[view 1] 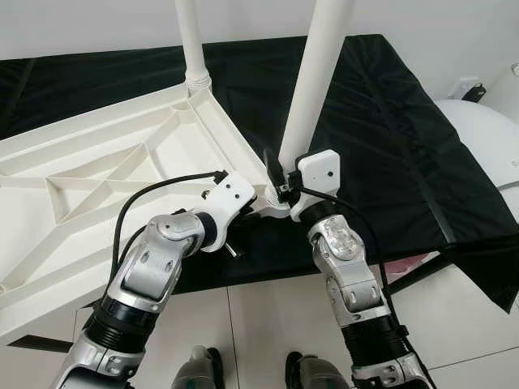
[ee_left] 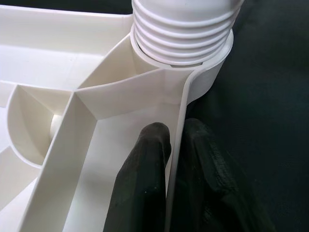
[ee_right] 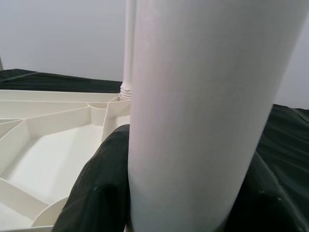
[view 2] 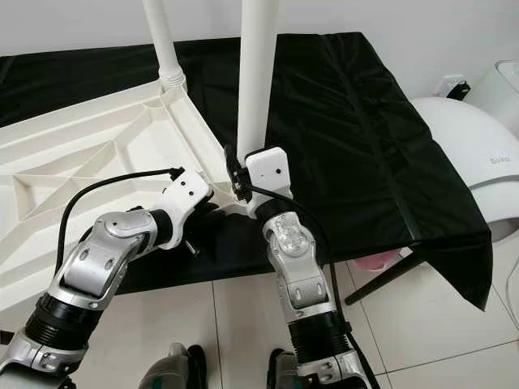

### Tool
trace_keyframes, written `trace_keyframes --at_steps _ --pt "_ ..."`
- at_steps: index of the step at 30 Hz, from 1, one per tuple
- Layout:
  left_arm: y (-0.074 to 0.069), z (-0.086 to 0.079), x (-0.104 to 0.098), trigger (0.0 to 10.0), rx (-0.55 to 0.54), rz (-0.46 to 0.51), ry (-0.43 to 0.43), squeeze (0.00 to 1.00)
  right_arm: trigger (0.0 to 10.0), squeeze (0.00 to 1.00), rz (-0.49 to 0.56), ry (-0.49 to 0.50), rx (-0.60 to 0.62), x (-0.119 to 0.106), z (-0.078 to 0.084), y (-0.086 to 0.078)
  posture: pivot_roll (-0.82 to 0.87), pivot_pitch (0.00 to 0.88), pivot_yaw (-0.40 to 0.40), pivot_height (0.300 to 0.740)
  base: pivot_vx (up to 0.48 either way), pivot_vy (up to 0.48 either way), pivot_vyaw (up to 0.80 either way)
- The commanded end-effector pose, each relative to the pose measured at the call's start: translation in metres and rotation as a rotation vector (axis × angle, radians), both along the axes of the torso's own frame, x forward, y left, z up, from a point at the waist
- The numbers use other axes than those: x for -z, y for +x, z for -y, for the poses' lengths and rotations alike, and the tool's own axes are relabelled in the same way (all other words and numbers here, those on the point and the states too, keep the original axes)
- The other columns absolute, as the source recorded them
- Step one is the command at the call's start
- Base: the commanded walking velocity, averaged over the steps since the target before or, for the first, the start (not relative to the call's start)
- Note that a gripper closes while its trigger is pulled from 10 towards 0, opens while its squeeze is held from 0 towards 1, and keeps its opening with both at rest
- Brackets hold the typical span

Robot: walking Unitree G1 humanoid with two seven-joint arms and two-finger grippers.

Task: Building children table

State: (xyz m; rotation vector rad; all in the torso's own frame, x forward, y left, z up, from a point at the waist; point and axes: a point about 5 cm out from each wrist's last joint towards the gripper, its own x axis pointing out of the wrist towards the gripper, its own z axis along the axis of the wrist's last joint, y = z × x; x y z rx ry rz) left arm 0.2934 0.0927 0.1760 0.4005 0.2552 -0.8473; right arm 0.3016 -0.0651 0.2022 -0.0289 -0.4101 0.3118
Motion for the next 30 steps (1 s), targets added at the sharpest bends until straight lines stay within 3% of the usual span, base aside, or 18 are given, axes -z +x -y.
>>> trace_keyframes --at_steps 1,21,30 --pt "0.002 0.003 -0.016 10.0 -0.025 0.095 -0.020 0.00 10.0 0.00 -0.085 -0.012 0.065 0.018 0.008 0.003 -0.08 0.165 -0.008 0.740 0.000 0.000 0.00" --pt "0.003 0.001 -0.018 10.0 -0.031 0.095 -0.020 0.00 10.0 0.00 -0.122 0.009 0.312 0.026 0.022 0.009 -0.07 0.178 -0.001 0.740 0.000 0.000 0.00" --pt "0.002 0.001 -0.018 10.0 -0.029 0.096 -0.020 0.00 10.0 0.00 -0.118 0.024 0.356 0.023 0.024 0.013 -0.08 0.181 0.001 0.740 0.000 0.000 0.00"
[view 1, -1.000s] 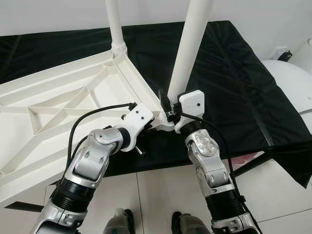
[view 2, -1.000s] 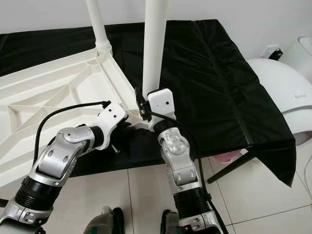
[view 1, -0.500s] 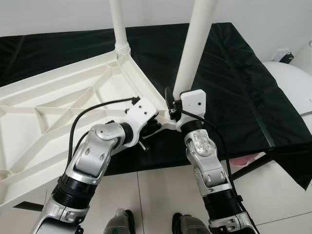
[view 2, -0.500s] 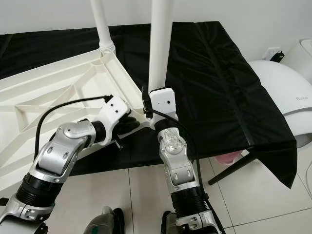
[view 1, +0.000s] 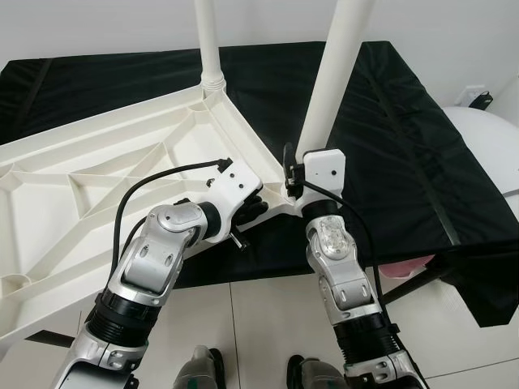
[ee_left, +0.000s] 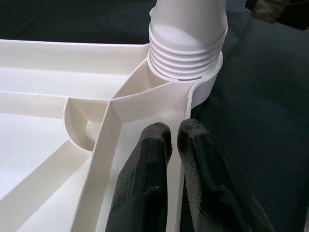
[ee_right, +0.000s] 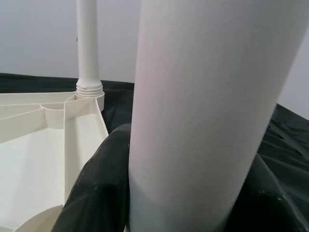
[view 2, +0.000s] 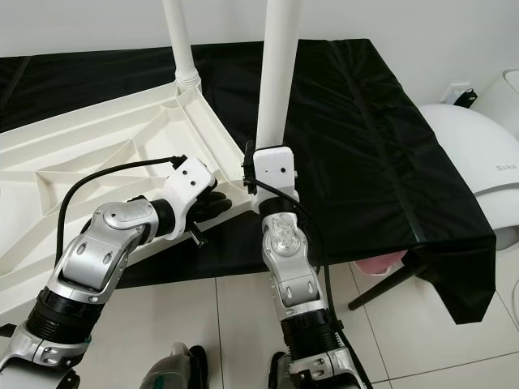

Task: Building children table

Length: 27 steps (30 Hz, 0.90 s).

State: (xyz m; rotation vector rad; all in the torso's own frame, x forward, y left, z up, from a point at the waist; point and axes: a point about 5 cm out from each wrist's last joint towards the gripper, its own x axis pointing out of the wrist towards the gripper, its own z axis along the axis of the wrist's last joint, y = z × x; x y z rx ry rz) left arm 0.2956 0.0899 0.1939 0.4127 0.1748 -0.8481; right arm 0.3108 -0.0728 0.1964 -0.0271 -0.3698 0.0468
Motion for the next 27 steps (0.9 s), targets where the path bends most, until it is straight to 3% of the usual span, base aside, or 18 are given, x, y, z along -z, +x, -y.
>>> trace_keyframes --at_steps 1,12,13,14,15,18,19,20,21,27 --pt "0.0001 -0.0021 0.0001 10.0 -0.045 0.022 0.000 0.00 10.0 0.00 -0.083 -0.016 0.095 0.0177 0.0163 0.0040 -0.08 0.181 0.001 0.740 0.000 0.000 0.00" --pt "0.0012 -0.0036 0.0037 10.0 -0.050 0.014 0.037 0.00 10.0 0.00 -0.082 -0.012 0.119 0.0174 0.0203 0.0047 -0.08 0.184 0.006 0.740 0.000 0.000 0.00" --pt "0.0012 -0.0036 0.0038 10.0 -0.049 0.009 0.035 0.58 10.0 0.00 -0.084 -0.010 0.124 0.0178 0.0208 0.0046 -0.08 0.184 0.007 0.740 0.000 0.000 0.00" --pt "0.0012 -0.0036 0.0038 10.0 -0.049 0.009 0.035 0.58 10.0 0.00 -0.084 -0.010 0.124 0.0178 0.0208 0.0046 -0.08 0.184 0.007 0.740 0.000 0.000 0.00" --pt "0.0007 -0.0033 0.0033 10.0 -0.045 0.001 0.019 1.00 10.0 0.00 -0.084 -0.009 0.127 0.0180 0.0210 0.0043 -0.08 0.183 0.009 0.740 0.000 0.000 0.00" --pt "0.0003 -0.0031 0.0030 10.0 -0.040 -0.002 0.018 1.00 10.0 0.00 -0.085 -0.006 0.132 0.0184 0.0215 0.0041 -0.08 0.182 0.010 0.740 0.000 0.000 0.00" --pt "0.0004 -0.0031 0.0035 10.0 -0.036 -0.001 0.028 0.85 10.0 0.00 -0.084 -0.004 0.134 0.0184 0.0219 0.0042 -0.08 0.181 0.011 0.740 0.000 0.000 0.00" --pt "0.0004 -0.0031 0.0035 10.0 -0.036 -0.001 0.028 0.85 10.0 0.00 -0.084 -0.004 0.134 0.0184 0.0219 0.0042 -0.08 0.181 0.011 0.740 0.000 0.000 0.00" --pt "0.0004 -0.0032 0.0039 10.0 -0.035 0.000 0.035 0.00 10.0 0.00 -0.083 -0.004 0.136 0.0184 0.0221 0.0041 -0.09 0.178 0.012 0.740 0.000 0.000 0.00" --pt "0.0022 -0.0033 0.0030 10.0 -0.042 0.005 0.035 0.00 10.0 0.00 -0.082 0.004 0.139 0.0180 0.0229 0.0045 -0.09 0.171 0.013 0.740 0.000 0.000 0.00"
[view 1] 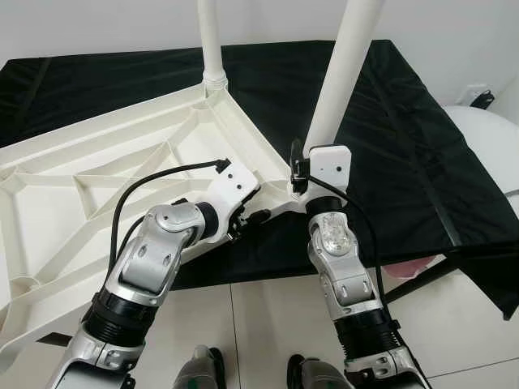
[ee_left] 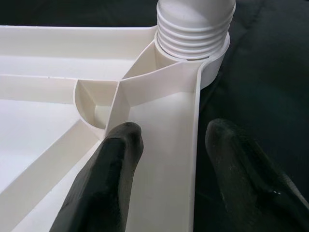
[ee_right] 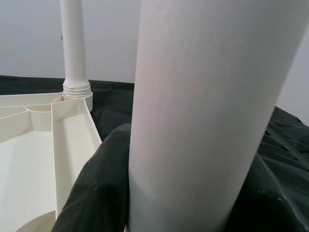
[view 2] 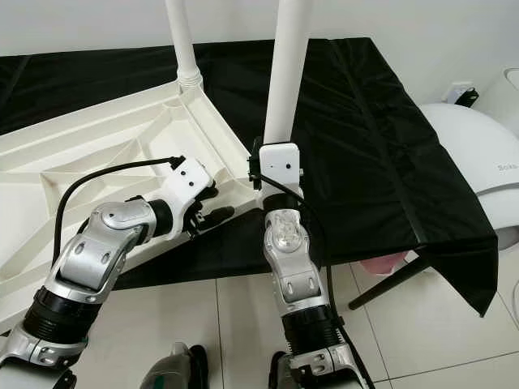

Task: Building children table

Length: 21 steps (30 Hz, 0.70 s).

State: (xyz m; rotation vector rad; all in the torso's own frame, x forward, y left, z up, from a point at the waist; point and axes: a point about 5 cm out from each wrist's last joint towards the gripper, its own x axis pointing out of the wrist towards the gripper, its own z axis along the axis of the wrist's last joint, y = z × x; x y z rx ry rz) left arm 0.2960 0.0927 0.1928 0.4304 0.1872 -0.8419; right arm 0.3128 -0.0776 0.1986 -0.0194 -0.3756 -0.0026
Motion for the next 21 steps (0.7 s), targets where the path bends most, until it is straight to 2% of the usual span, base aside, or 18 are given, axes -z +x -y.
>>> trace_keyframes --at_steps 1,10,11,13,14,16,17,21 --pt "0.0021 -0.0006 0.0018 10.0 -0.037 0.010 0.015 0.00 10.0 0.00 -0.089 -0.008 0.092 0.0200 0.0186 0.0026 -0.09 0.171 0.013 0.740 0.000 0.000 0.00" --pt "0.0022 -0.0007 0.0017 10.0 -0.037 0.011 0.014 0.00 10.0 0.00 -0.085 0.007 0.095 0.0185 0.0201 0.0026 -0.09 0.165 0.014 0.740 0.000 0.000 0.00" --pt "0.0022 -0.0004 0.0018 10.0 -0.036 0.012 0.014 0.00 10.0 0.84 -0.088 0.020 0.084 0.0187 0.0198 0.0026 -0.09 0.165 0.014 0.740 0.000 0.000 0.00" --pt "0.0022 -0.0004 0.0018 10.0 -0.036 0.012 0.014 0.00 10.0 0.84 -0.088 0.020 0.084 0.0187 0.0198 0.0026 -0.09 0.165 0.014 0.740 0.000 0.000 0.00" --pt "0.0023 -0.0003 0.0017 10.0 -0.035 0.012 0.014 0.00 10.0 1.00 -0.083 0.019 0.083 0.0182 0.0195 0.0024 -0.09 0.160 0.016 0.740 0.000 0.000 0.00" --pt "0.0022 0.0001 0.0014 10.0 -0.032 0.012 0.013 0.00 10.0 1.00 -0.081 0.009 0.081 0.0179 0.0182 0.0024 -0.09 0.160 0.016 0.740 0.000 0.000 0.00" --pt "0.0021 0.0002 0.0014 10.0 -0.032 0.012 0.012 0.00 10.0 0.00 -0.078 0.003 0.081 0.0177 0.0178 0.0023 -0.09 0.160 0.016 0.740 0.000 0.000 0.00" --pt "0.0021 0.0004 0.0013 10.0 -0.031 0.011 0.011 0.00 10.0 0.00 -0.079 0.003 0.072 0.0177 0.0168 0.0027 -0.09 0.160 0.017 0.740 0.000 0.000 0.00"
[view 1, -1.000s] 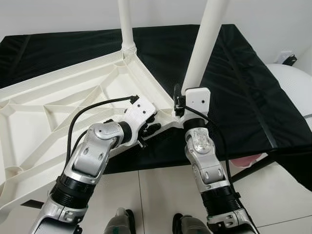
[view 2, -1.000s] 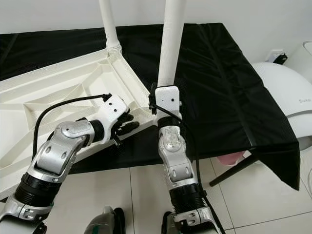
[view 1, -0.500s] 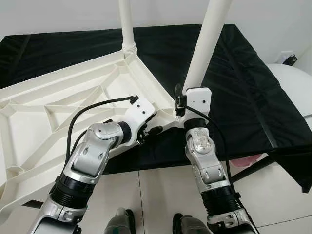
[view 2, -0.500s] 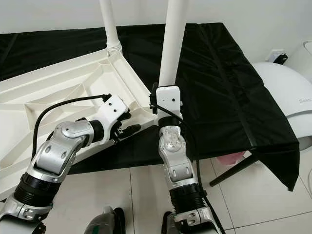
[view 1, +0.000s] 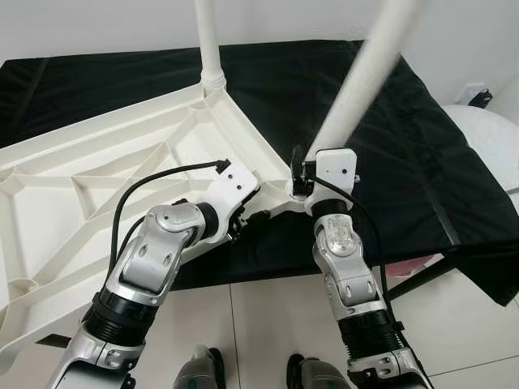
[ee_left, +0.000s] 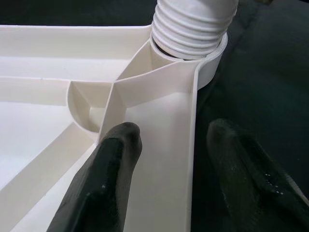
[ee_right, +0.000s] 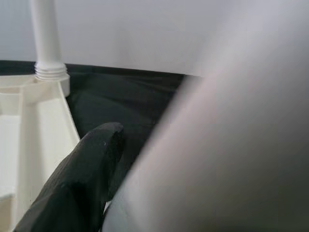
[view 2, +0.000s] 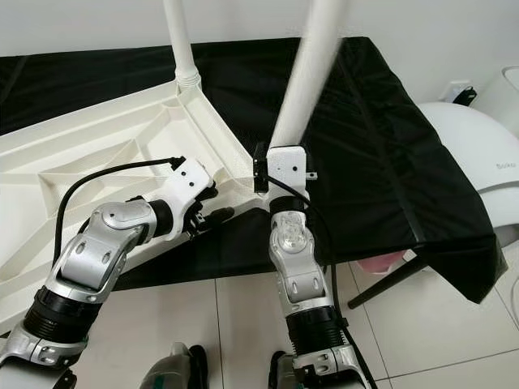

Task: Building children table

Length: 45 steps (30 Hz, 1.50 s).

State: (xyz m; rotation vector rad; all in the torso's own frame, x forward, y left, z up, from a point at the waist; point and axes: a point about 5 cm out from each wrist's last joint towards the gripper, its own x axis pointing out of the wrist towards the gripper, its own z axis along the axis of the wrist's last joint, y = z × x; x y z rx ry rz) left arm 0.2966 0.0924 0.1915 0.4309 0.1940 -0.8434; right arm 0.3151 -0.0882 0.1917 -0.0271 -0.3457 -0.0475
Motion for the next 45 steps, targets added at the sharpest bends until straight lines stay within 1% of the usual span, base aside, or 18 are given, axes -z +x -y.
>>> trace_keyframes --at_steps 1,15,17,22,23,24,34,35,36,37,38,39,40,41,42,45 --pt "0.002 0.000 0.000 10.0 -0.032 0.017 0.008 0.00 10.0 0.00 -0.050 0.002 0.024 0.011 0.006 0.001 -0.08 0.160 0.015 0.740 0.000 0.000 0.00" --pt "0.002 -0.002 -0.001 10.0 -0.042 0.018 0.002 0.00 10.0 0.00 -0.029 -0.002 -0.004 0.006 0.002 0.002 -0.08 0.162 0.012 0.740 0.000 0.000 0.00" --pt "0.002 -0.001 -0.002 10.0 -0.042 0.020 0.001 0.00 0.0 0.00 -0.029 0.008 -0.015 0.005 0.002 0.003 -0.08 0.163 0.012 0.740 0.000 0.000 0.00" --pt "0.003 -0.001 -0.002 10.0 -0.044 0.022 0.000 0.00 0.0 0.00 -0.024 0.015 -0.027 0.004 0.001 0.002 -0.08 0.165 0.012 0.740 0.000 0.000 0.00" --pt "0.003 -0.001 -0.002 10.0 -0.044 0.022 -0.002 0.00 3.1 0.00 -0.019 0.012 -0.029 0.003 0.000 0.003 -0.08 0.166 0.012 0.740 0.000 0.000 0.00" --pt "0.003 -0.001 -0.002 10.0 -0.044 0.022 -0.004 0.00 10.0 0.00 -0.013 0.006 -0.033 0.001 0.000 0.003 -0.08 0.166 0.012 0.740 0.000 0.000 0.00" --pt "0.004 -0.001 -0.003 10.0 -0.047 0.026 -0.004 0.00 10.0 0.00 -0.013 0.006 -0.039 0.000 0.001 0.006 -0.09 0.165 0.012 0.740 0.000 0.000 0.00" --pt "0.004 -0.001 -0.003 10.0 -0.047 0.026 -0.005 0.00 0.0 0.00 -0.013 0.005 -0.040 0.000 0.001 0.006 -0.09 0.165 0.012 0.740 0.000 0.000 0.00" --pt "0.004 -0.001 -0.003 10.0 -0.047 0.026 -0.005 0.00 0.0 0.00 -0.013 0.005 -0.040 0.000 0.001 0.006 -0.09 0.165 0.012 0.740 0.000 0.000 0.00" --pt "0.004 -0.001 -0.003 10.0 -0.047 0.026 -0.005 0.00 1.1 0.00 -0.012 0.005 -0.042 0.000 0.001 0.006 -0.09 0.165 0.012 0.740 0.000 0.000 0.00" --pt "0.004 -0.001 -0.003 10.0 -0.046 0.026 -0.006 0.00 6.4 0.00 -0.015 0.004 -0.044 0.001 0.002 0.006 -0.09 0.165 0.012 0.740 0.000 0.000 0.00" --pt "0.004 -0.001 -0.003 10.0 -0.046 0.026 -0.006 0.00 6.4 0.00 -0.015 0.004 -0.044 0.001 0.002 0.006 -0.09 0.165 0.012 0.740 0.000 0.000 0.00" --pt "0.004 -0.001 -0.003 10.0 -0.045 0.026 -0.006 0.00 8.5 0.00 -0.017 0.004 -0.046 0.001 0.002 0.006 -0.09 0.165 0.012 0.740 0.000 0.000 0.00" --pt "0.004 -0.001 -0.003 10.0 -0.045 0.026 -0.006 0.00 8.5 0.00 -0.017 0.004 -0.046 0.001 0.002 0.006 -0.09 0.165 0.012 0.740 0.000 0.000 0.00" --pt "0.004 -0.001 -0.003 10.0 -0.044 0.026 -0.006 0.00 10.0 0.00 -0.021 0.003 -0.050 0.001 0.002 0.007 -0.09 0.166 0.012 0.740 0.000 0.000 0.00" --pt "0.003 -0.002 -0.003 10.0 -0.043 0.027 -0.004 0.00 10.0 0.00 -0.021 -0.001 -0.062 0.000 0.003 0.008 -0.09 0.166 0.013 0.740 0.000 0.000 0.00"
